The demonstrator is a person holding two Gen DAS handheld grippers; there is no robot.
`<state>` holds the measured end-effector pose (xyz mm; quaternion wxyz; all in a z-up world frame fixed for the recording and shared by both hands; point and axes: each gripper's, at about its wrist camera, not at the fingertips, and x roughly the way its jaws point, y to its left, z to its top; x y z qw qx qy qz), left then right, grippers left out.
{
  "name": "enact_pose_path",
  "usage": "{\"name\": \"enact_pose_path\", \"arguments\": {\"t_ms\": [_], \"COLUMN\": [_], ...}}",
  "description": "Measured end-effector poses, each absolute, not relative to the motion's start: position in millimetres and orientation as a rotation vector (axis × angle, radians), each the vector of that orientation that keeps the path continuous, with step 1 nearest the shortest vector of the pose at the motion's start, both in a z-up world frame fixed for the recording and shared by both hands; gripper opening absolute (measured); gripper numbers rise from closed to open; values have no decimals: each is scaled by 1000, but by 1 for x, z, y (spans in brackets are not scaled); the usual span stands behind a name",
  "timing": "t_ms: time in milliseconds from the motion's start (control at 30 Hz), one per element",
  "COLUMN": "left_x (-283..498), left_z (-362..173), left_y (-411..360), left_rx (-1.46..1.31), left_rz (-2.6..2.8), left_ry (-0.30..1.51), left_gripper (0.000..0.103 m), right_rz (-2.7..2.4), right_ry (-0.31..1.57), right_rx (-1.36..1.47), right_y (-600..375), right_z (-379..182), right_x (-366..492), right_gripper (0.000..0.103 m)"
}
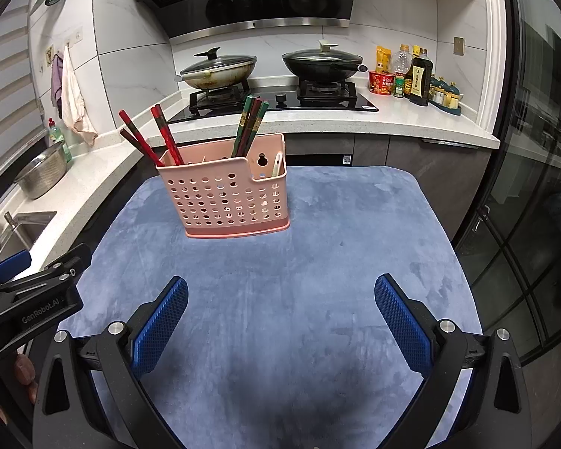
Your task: Organize utensils
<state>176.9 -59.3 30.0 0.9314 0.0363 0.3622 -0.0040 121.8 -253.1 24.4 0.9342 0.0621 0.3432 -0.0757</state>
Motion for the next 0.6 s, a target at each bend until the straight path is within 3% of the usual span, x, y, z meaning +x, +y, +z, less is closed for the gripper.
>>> {"name": "enact_pose_path", "arguments": {"t_ms": [600], "left_x": [180], "left_z": [27], "left_y": [-62], "left_rx": [91], "left_rz": [-15], "left_ry": [746], "left_gripper": [96], "right_rz": [-156], "right_ry": [705], "right_rx": [123], "right_y": [-254], "right_z": [23], "right_x": [125], "right_gripper": [96]}}
